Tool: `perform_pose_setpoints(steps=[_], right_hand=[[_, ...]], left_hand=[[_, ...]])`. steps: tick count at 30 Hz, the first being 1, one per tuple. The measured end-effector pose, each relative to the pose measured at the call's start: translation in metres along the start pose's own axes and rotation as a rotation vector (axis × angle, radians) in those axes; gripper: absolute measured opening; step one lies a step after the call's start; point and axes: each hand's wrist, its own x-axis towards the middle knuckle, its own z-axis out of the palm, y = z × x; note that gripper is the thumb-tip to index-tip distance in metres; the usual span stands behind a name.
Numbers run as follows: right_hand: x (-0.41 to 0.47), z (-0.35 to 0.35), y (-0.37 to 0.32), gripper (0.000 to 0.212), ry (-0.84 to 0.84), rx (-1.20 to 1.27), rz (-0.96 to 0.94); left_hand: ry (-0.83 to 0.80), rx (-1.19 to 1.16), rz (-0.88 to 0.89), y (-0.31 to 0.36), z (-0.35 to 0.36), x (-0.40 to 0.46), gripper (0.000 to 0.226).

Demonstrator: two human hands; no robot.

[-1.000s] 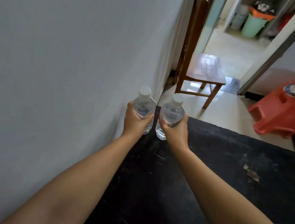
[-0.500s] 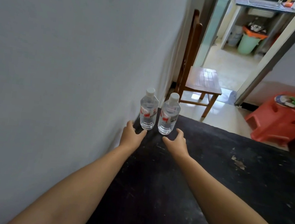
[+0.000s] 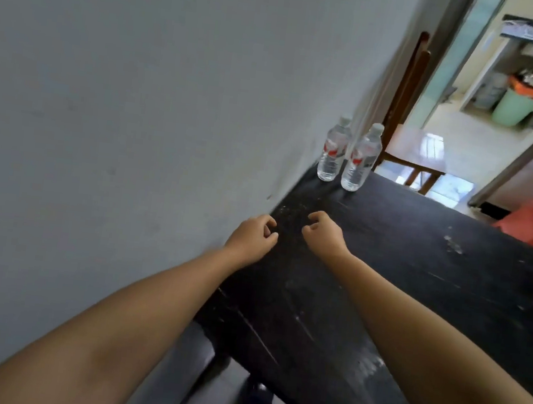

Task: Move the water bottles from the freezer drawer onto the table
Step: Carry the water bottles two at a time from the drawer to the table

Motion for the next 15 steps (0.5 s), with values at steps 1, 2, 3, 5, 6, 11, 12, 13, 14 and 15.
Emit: perform_pose_setpoints(steps=[1,2,3,5,6,11,12,13,14,15], right_hand=[[-0.010,0.008,-0.006,0.042,-0.018,-0.016,-0.018],[-0.021,0.016,-0.015,0.042,-0.044,-0.038,-0.050],[-0.036,0.028,-0.025,0.041,-0.084,-0.070,-0.096],[-0.054,0.045,-0.040,0.038,-0.148,-0.117,-0.177],[-0.060,0.054,-0.047,0.035,-0.182,-0.139,-0.213],[-0.087,0.095,-0.073,0.025,-0.340,-0.279,-0.383],[-0.093,0.103,-0.077,0.024,-0.368,-0.317,-0.429],[-0.100,0.110,-0.079,0.025,-0.403,-0.357,-0.480],[-0.109,0.118,-0.081,0.025,-0.446,-0.396,-0.543],[-0.116,0.123,-0.082,0.025,-0.477,-0.420,-0.588]], left_hand=[[0.001,-0.007,-0.016,-0.005,-0.002,-0.016,0.031],[0.007,-0.011,-0.036,-0.012,-0.005,-0.032,0.031],[0.028,-0.021,-0.061,-0.021,-0.012,-0.053,0.031],[0.069,-0.045,-0.114,-0.032,-0.025,-0.081,0.032],[0.100,-0.058,-0.145,-0.037,-0.034,-0.093,0.032],[0.190,-0.069,-0.315,-0.060,-0.062,-0.155,0.032],[0.196,-0.080,-0.350,-0.066,-0.061,-0.168,0.033],[0.215,-0.105,-0.392,-0.071,-0.058,-0.182,0.033],[0.253,-0.141,-0.445,-0.076,-0.054,-0.199,0.033],[0.279,-0.169,-0.483,-0.080,-0.050,-0.211,0.033]])
